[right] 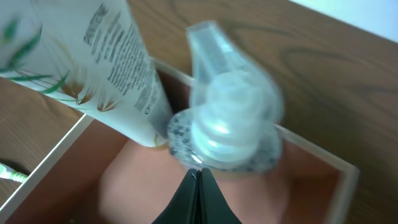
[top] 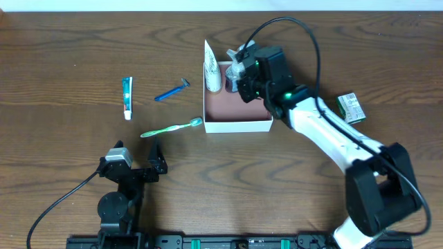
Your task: Pack container
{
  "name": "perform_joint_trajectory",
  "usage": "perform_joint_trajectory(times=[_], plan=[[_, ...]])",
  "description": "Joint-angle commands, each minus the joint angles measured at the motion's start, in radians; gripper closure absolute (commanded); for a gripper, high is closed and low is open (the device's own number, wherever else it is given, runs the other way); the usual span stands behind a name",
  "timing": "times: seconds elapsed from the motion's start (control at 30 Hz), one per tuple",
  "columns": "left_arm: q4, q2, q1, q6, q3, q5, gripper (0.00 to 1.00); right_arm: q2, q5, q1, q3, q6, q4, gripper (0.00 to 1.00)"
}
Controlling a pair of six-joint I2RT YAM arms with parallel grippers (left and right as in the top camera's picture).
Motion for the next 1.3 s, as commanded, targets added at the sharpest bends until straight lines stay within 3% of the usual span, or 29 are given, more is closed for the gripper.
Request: perform_joint_trajectory(times=[0.0, 0.73, 1.27], plan=[[-0.038, -0.006, 0.005, 0.002, -0.014, 0.01, 0.02, 0.073, 0.011, 0.027, -0.003, -0.004, 0.014, 0.99], [-0.038, -0.006, 0.005, 0.002, -0.014, 0.01, 0.02, 0.184, 0.059, 0.058, -0.003, -0.037, 0.205, 0.99], [-0.038, -0.006, 0.005, 0.002, -0.014, 0.01, 0.02, 0.101, 0.051, 0.088, -0.002, -0.021, 0.126, 0.99]])
